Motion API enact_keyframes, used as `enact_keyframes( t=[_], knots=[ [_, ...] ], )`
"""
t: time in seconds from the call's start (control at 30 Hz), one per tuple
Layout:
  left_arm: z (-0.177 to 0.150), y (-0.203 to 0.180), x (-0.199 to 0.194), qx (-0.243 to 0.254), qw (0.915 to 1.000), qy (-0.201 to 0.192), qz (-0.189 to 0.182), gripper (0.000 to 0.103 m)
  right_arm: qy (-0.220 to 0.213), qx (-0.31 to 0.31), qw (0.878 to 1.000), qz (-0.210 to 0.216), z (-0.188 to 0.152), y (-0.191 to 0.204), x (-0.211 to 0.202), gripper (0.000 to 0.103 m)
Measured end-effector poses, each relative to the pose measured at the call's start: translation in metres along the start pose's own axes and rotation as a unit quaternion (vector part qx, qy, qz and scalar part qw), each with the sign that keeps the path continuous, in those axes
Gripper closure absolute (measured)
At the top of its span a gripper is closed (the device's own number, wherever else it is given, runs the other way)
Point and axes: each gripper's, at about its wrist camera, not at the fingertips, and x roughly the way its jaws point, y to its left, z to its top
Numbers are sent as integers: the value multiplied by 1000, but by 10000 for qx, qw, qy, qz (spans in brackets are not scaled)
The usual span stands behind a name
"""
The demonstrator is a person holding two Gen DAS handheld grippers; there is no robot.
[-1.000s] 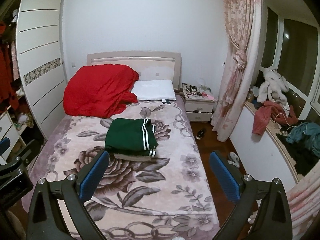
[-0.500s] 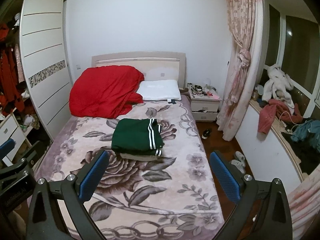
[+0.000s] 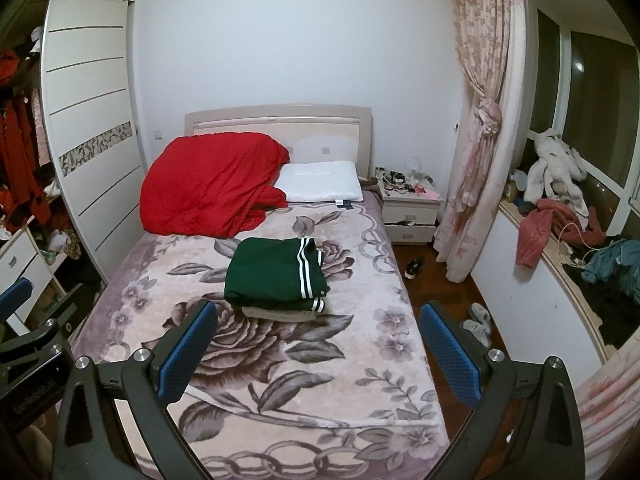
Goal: Fold large clothes
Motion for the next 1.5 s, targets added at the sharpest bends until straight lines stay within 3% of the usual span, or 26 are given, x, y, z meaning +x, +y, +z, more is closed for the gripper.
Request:
enact_keyframes(
  t=[1.5],
  knots=[
    [2, 1, -1, 10, 10000, -31, 16, 3, -76, 11, 10000, -35, -11, 6, -7, 0]
  ],
)
